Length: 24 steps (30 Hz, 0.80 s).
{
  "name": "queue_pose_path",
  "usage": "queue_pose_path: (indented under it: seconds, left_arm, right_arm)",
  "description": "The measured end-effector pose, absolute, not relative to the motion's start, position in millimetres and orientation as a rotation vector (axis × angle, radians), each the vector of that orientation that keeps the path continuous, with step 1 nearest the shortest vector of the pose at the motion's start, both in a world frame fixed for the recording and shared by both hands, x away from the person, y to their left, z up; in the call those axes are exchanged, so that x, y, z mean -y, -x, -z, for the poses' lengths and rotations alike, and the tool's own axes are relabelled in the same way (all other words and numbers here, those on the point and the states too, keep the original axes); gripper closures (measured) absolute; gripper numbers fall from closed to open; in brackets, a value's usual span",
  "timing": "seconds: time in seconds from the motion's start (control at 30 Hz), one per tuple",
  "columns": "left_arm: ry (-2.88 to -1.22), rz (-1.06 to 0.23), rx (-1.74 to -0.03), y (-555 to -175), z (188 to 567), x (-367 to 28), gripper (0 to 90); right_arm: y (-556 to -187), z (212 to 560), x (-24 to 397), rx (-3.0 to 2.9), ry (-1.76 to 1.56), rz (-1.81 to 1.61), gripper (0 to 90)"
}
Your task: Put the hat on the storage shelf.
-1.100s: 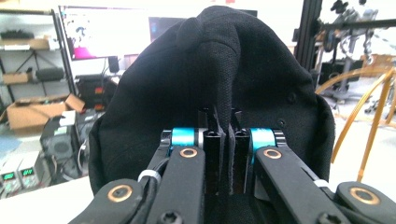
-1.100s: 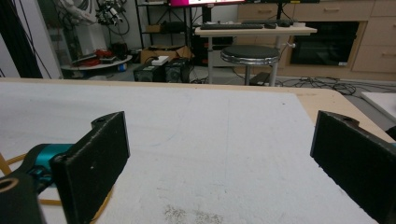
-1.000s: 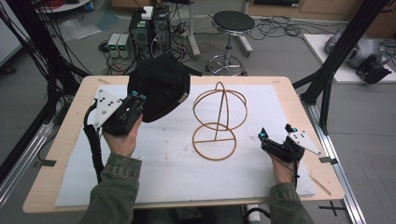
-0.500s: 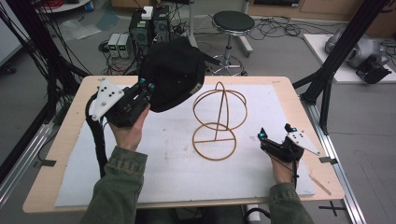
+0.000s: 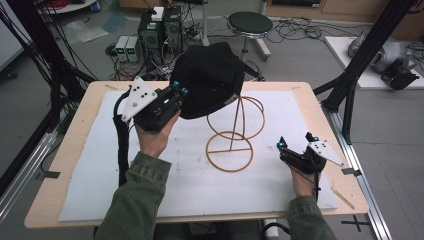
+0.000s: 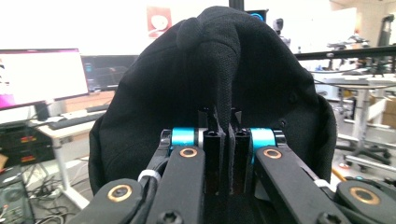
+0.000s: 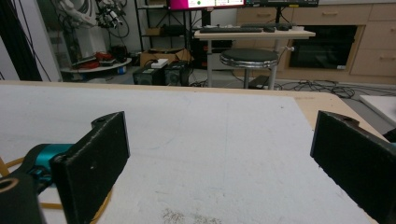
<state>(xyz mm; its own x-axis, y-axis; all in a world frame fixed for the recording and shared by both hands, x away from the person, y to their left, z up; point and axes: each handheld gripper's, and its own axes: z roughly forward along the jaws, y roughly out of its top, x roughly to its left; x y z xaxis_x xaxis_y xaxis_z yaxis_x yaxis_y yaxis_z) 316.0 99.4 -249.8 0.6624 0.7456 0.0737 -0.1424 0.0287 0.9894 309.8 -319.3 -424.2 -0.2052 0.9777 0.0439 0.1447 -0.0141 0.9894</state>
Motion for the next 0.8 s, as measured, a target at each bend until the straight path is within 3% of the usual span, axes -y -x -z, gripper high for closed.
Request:
queue_pose_path:
  seconds: [0.8]
  left_arm:
    - [-1.536,-0.572,-0.432,-335,246,-46,87.6]
  right_arm:
    - [-309,423,322,-1.446,-1.232,-1.319,3.6]
